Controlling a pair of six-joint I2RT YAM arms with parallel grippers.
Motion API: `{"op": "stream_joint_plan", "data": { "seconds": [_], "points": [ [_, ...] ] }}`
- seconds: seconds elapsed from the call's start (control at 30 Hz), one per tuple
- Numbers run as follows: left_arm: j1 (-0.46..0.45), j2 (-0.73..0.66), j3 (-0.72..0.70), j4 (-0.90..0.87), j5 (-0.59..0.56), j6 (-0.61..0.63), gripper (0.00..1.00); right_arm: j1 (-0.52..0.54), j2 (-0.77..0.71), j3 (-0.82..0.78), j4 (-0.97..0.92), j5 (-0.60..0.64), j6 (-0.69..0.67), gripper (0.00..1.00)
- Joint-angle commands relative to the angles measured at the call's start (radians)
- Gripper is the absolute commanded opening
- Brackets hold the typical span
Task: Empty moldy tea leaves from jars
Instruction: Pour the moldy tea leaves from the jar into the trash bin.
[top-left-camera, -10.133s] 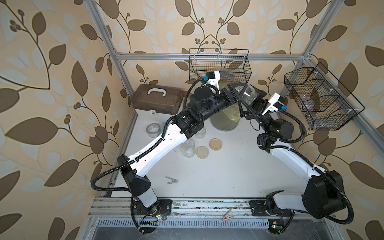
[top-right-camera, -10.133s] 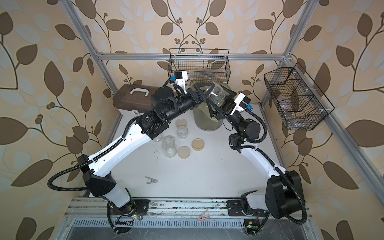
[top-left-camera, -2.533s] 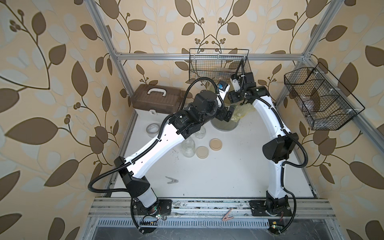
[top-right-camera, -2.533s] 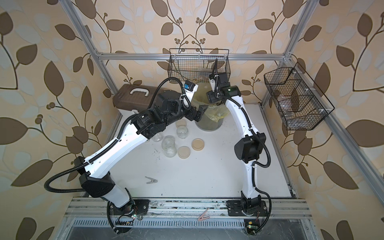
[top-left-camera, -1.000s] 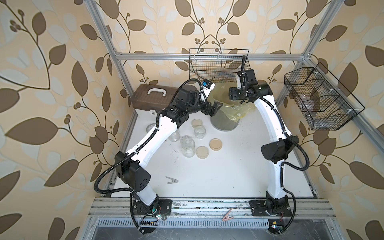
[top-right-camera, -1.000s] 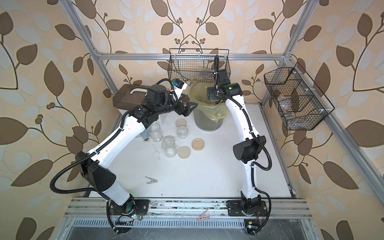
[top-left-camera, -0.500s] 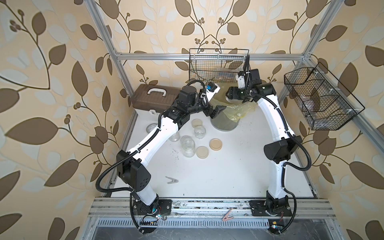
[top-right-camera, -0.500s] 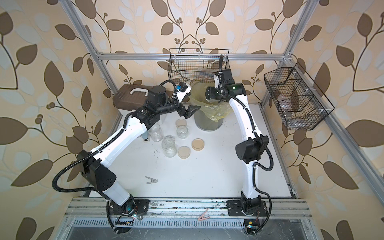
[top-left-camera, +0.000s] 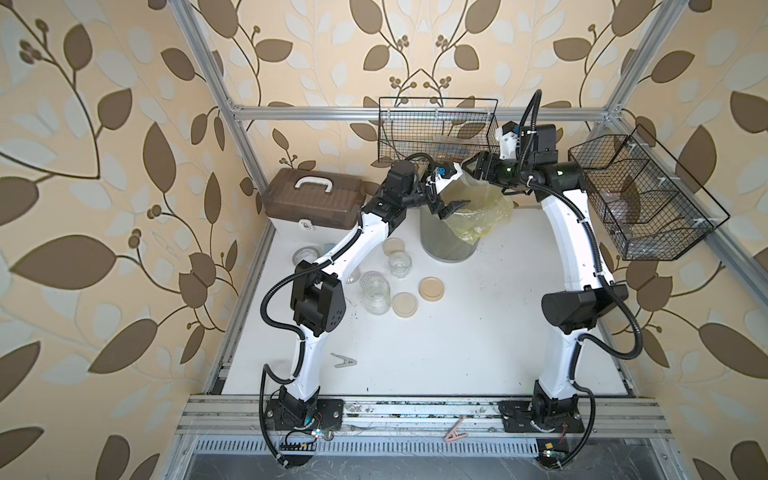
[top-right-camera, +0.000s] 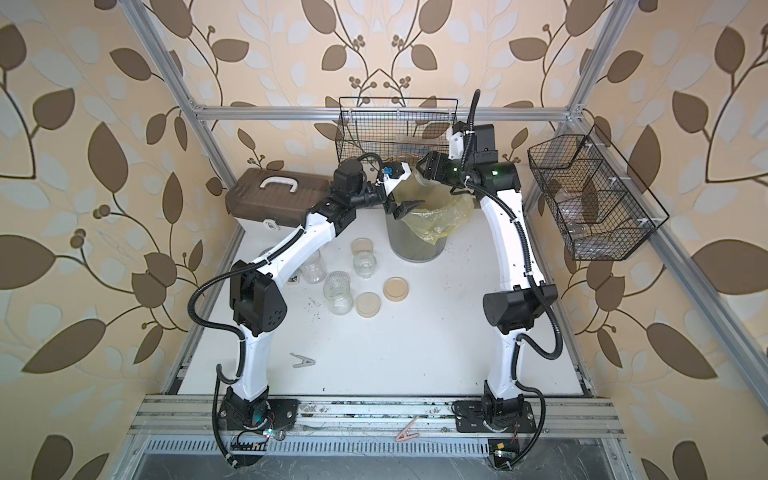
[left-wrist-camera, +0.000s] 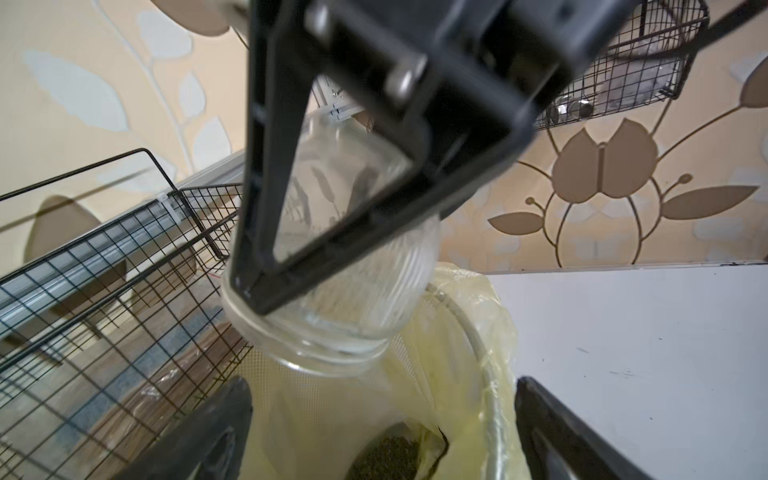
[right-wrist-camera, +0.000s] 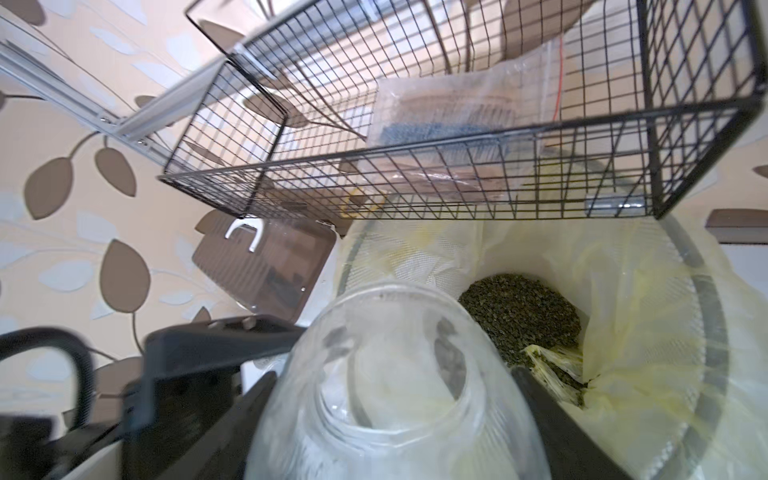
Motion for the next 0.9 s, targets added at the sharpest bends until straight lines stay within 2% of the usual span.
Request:
{"op": "stream_joint_plan", "data": {
  "seconds": [0.0, 0.07, 0.27, 0.7, 0.8, 0.87],
  "points": [
    [0.005, 0.003, 0.074, 0.128, 0.036, 0.023, 0.99, 0.01, -0.041, 0.013, 0.025, -0.042, -0.003, 0.43],
    [0.005, 0.015, 0.079, 0.192, 0.024, -0.002, 0.99, 0.016, -0.042, 0.01, 0.016, -0.038, -0.017, 0.43],
    [0.005, 0.028, 0.11, 0.201, -0.004, 0.017, 0.99, 0.03, -0.04, 0.009, 0.0, -0.038, -0.044, 0.43],
    [-0.009, 0.098, 0.233, 0.071, 0.038, 0.125, 0.99, 0.065, -0.022, 0.011, -0.012, -0.07, -0.074, 0.43],
    [-0.013, 0.114, 0.255, 0.079, 0.057, 0.116, 0.93, 0.065, -0.018, 0.011, -0.02, -0.068, -0.078, 0.43],
    [-0.017, 0.121, 0.266, 0.081, 0.065, 0.108, 0.85, 0.063, -0.016, 0.011, -0.021, -0.066, -0.078, 0.43]
  ]
}}
